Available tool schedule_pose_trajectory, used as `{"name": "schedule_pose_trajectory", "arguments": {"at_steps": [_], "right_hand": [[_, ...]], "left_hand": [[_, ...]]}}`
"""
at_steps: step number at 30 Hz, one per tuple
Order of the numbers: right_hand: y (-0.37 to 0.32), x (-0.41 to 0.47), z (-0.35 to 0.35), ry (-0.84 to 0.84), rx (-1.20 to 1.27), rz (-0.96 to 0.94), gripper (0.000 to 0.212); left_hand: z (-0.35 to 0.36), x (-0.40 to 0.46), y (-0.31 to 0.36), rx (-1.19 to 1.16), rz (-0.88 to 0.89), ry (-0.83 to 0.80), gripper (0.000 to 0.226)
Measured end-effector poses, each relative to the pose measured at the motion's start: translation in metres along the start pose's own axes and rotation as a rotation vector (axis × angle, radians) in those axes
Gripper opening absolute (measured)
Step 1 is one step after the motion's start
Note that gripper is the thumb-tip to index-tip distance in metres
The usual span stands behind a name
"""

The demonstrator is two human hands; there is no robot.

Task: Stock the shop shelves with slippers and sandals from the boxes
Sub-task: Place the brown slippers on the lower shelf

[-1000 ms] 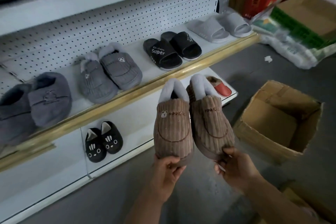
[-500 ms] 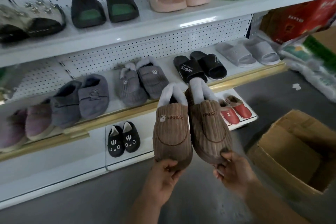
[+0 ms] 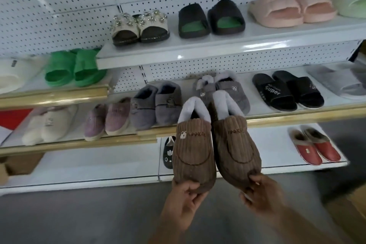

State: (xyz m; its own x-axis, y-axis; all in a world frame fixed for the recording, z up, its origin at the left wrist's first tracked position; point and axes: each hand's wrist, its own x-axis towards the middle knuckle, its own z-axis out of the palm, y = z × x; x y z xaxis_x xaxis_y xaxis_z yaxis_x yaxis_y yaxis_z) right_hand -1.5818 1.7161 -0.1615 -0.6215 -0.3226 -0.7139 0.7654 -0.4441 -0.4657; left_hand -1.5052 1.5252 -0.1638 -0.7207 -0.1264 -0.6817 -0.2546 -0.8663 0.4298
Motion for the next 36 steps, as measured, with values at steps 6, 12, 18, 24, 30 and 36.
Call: {"name": "schedule_pose_trajectory", "arguments": {"at_steps": [6,12,18,24,30,36], "right_hand": [[0.054,0.023,0.077,-0.047,-0.002,-0.007,0.026],[0.127,0.052,0.165,-0.029,0.008,-0.006,0.010],[0.177,0.070,0.221,0.000,0.053,-0.024,0.010],[0.192,0.075,0.245,0.040,0.047,-0.045,0.011],[0.170,0.092,0.246,0.083,0.087,-0.090,0.016],[0.168,0.112,0.234,0.101,0.238,-0.090,0.015]], "left_hand": [[-0.056,0.001,0.079,-0.005,0.040,-0.025,0.071],[-0.128,0.003,0.170,0.043,0.067,-0.020,0.066],[-0.172,0.012,0.229,0.080,0.055,-0.055,0.066],[-0.191,0.018,0.252,0.090,0.045,-0.072,0.068],[-0.169,0.039,0.246,0.028,0.032,-0.080,0.065],[-0.148,0.067,0.217,-0.025,-0.041,-0.055,0.070]]}}
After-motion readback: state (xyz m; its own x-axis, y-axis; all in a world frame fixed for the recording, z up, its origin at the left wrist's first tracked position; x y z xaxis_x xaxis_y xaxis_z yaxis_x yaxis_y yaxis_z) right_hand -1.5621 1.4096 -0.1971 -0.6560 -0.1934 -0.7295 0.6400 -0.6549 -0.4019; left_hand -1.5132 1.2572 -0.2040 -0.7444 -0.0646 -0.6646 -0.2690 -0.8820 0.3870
